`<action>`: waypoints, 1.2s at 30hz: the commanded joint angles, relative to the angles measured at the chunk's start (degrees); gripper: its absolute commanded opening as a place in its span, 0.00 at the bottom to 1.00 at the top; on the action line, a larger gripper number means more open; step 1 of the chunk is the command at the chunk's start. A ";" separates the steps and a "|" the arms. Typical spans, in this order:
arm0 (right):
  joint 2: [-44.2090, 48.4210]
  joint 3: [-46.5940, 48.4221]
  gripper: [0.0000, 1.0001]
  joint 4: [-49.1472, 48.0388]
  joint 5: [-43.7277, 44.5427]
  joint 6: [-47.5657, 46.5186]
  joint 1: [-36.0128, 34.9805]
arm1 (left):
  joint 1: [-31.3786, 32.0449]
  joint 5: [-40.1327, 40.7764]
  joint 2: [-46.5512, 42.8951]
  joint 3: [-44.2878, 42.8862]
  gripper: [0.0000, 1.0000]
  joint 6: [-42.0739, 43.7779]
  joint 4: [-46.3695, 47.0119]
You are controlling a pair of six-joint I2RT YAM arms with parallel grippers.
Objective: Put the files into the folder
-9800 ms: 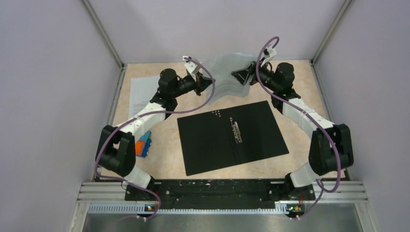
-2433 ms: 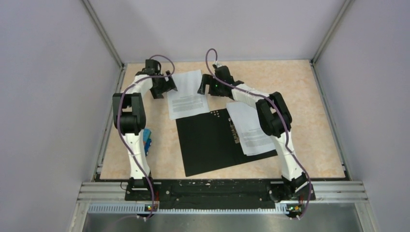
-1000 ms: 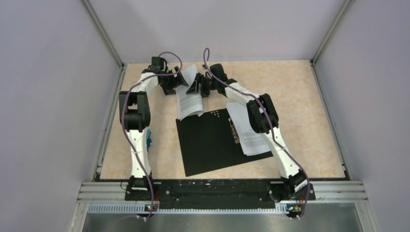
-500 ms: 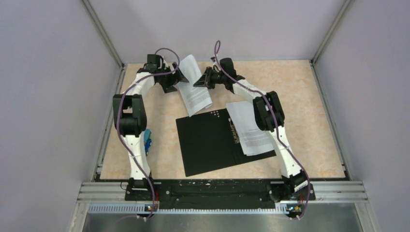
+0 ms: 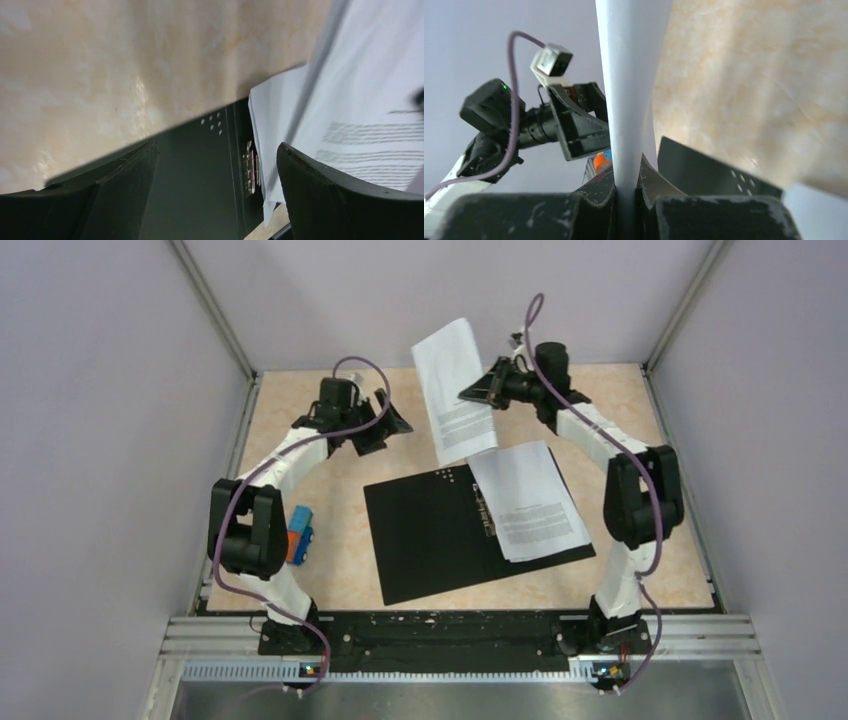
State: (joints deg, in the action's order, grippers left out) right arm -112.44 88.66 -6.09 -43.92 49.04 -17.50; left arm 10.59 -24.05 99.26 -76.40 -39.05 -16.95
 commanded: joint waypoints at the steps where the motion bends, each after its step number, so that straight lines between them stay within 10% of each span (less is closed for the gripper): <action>1: 12.31 -11.61 0.07 0.07 0.44 -3.17 4.90 | 7.70 10.30 -6.23 9.76 0.91 -4.59 3.55; 14: 37.23 -25.58 0.06 21.26 16.08 -13.90 13.09 | 36.44 29.20 1.40 8.55 0.88 -8.89 5.30; 36: 42.76 -23.38 0.06 26.92 22.26 -13.94 20.06 | 41.08 35.60 19.86 -11.57 0.57 -1.02 -3.86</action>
State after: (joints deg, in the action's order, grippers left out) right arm -70.89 62.35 21.12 -21.69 35.97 2.42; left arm 51.16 10.33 118.10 -85.01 -42.68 -18.76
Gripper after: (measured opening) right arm 0.059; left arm 0.591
